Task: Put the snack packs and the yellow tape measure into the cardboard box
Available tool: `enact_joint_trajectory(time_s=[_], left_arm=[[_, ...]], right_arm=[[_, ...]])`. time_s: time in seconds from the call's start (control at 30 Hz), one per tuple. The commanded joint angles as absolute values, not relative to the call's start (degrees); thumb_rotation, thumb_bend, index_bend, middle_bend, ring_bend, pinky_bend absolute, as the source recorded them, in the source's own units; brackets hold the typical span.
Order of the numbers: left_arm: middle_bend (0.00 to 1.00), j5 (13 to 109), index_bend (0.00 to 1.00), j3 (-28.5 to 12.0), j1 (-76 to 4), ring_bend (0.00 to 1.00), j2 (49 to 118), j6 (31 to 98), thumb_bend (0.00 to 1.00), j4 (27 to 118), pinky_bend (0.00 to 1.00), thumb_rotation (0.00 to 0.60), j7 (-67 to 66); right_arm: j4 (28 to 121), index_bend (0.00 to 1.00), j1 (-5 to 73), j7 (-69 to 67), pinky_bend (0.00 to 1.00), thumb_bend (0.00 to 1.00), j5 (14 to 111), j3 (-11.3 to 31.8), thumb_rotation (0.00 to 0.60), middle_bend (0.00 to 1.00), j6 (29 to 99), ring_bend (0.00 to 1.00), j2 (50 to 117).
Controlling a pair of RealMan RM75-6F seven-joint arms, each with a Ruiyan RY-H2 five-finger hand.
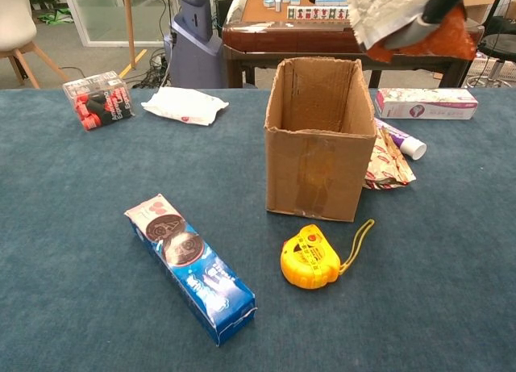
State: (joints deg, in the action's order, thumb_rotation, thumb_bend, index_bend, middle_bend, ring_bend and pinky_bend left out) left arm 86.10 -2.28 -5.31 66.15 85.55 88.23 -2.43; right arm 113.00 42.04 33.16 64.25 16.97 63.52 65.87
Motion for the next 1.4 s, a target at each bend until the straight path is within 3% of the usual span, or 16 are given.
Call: enact_joint_trajectory(time_s=[0.03, 0.23, 0.4, 0.6, 0.7, 0.8, 1.23, 1.4], left_arm=[[0.34, 86.2, 0.17, -2.2, -5.3, 0.32, 66.0, 85.6, 0.26, 88.4, 0.62, 0.600, -2.3], [0.34, 86.5, 0.17, -2.2, -5.1, 0.32, 65.6, 86.0, 0.26, 88.8, 0.62, 0.600, -1.8], [0.34, 86.1, 0.17, -2.5, -5.0, 0.32, 65.1, 86.2, 0.26, 89.2, 0.62, 0.600, -1.5], [0.34, 86.1, 0.17, -2.5, -4.9, 0.32, 64.8, 86.4, 0.26, 89.5, 0.62, 0.600, -1.2], [0.34, 86.2, 0.17, -2.5, -4.8, 0.32, 64.7, 86.5, 0.26, 89.6, 0.62, 0.600, -1.2], [0.34, 86.3, 0.17, -2.5, -4.8, 0.32, 64.6, 86.6, 0.26, 89.7, 0.62, 0.600, -1.2], [0.34, 86.2, 0.17, -2.5, -5.0, 0.32, 65.0, 86.2, 0.26, 89.6, 0.62, 0.600, -2.2], [0.34, 86.2, 0.17, -2.5, -5.1, 0.32, 65.2, 86.0, 0.26, 89.6, 0.62, 0.600, -3.0]], right_arm=[[107.9, 0.64, 45.4, 33.9, 0.60, 0.15, 61.5, 18.9, 0.600, 0.66, 64.4, 0.58, 71.6], [98.8, 0.64, 48.5, 31.5, 0.54, 0.15, 60.9, 19.7, 0.600, 0.61, 64.7, 0.53, 79.5], [94.3, 0.62, 50.1, 29.6, 0.44, 0.09, 61.2, 18.8, 0.600, 0.49, 63.2, 0.43, 83.3], [92.3, 0.43, 51.0, 27.3, 0.33, 0.01, 61.9, 17.8, 0.600, 0.35, 60.8, 0.30, 84.5], [92.5, 0.27, 51.2, 26.5, 0.27, 0.00, 62.0, 17.5, 0.600, 0.25, 59.5, 0.22, 83.8], [93.6, 0.21, 50.7, 24.3, 0.26, 0.00, 64.1, 16.9, 0.600, 0.20, 59.3, 0.19, 82.4], [109.2, 0.21, 44.4, 22.5, 0.25, 0.00, 82.1, 9.1, 0.600, 0.22, 63.4, 0.18, 70.0], [114.3, 0.21, 43.2, 33.0, 0.11, 0.00, 85.1, 5.0, 0.600, 0.23, 61.8, 0.13, 67.6]])
